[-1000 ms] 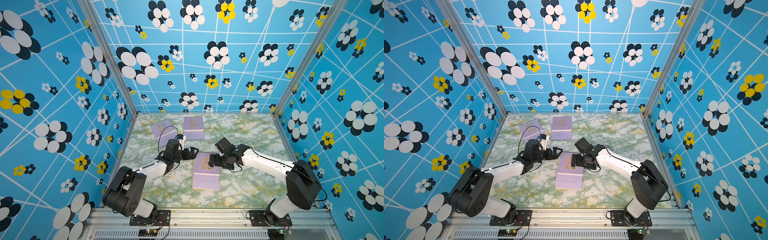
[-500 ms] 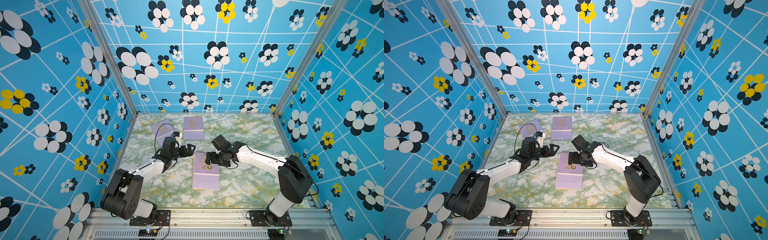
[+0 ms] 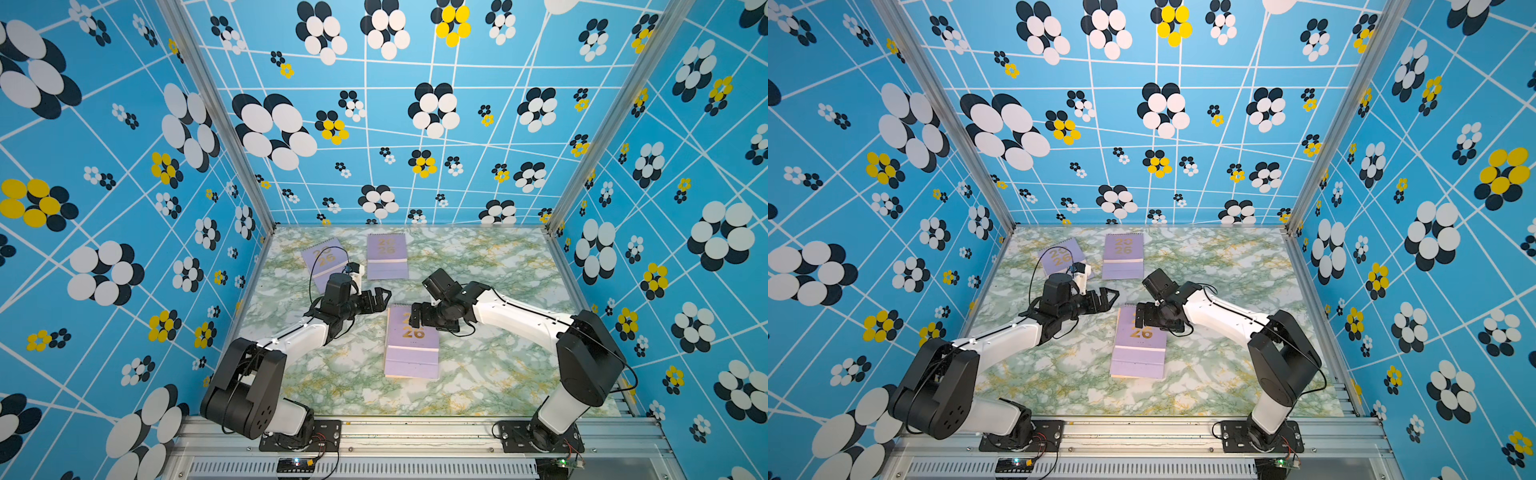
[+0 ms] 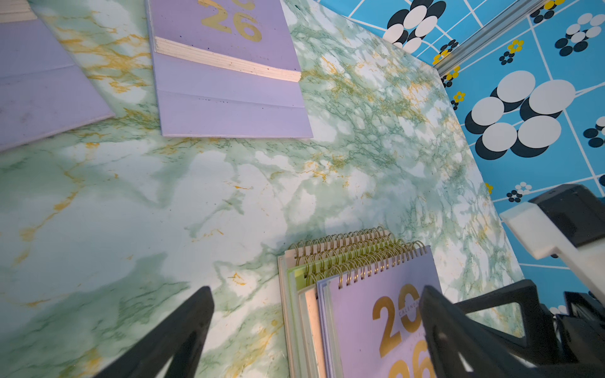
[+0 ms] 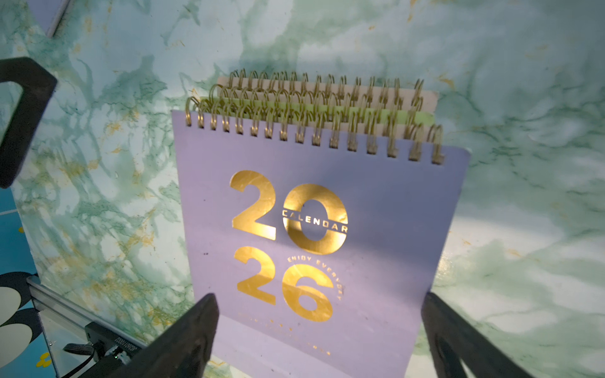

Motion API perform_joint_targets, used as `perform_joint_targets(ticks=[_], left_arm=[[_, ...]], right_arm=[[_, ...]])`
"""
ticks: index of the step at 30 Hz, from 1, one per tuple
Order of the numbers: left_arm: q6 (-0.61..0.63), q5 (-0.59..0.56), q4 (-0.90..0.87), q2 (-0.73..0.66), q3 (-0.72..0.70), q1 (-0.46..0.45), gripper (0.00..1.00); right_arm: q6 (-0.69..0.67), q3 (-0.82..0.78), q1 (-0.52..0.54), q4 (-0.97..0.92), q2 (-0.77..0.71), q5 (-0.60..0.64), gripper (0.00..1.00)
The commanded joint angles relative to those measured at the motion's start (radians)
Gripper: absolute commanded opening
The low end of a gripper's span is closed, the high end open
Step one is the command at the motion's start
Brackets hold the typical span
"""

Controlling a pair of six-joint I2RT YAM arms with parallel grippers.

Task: Stack the calendars
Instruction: Adjust the calendars at the center of the board.

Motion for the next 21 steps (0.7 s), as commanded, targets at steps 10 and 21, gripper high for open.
perform_joint_targets(ticks=[10, 21], left_arm=[[0.016, 0.017, 0.0, 0.005, 0.022, 0.012, 1.0], [0.02, 0.015, -0.009, -0.001, 0.027, 0.013, 0.99]], right_arm=[[-0.006, 0.03, 0.004, -0.027, 0.013, 0.042, 0.99], [-0.023, 0.027, -0.023, -0.018, 0.033, 0.064, 0.99]])
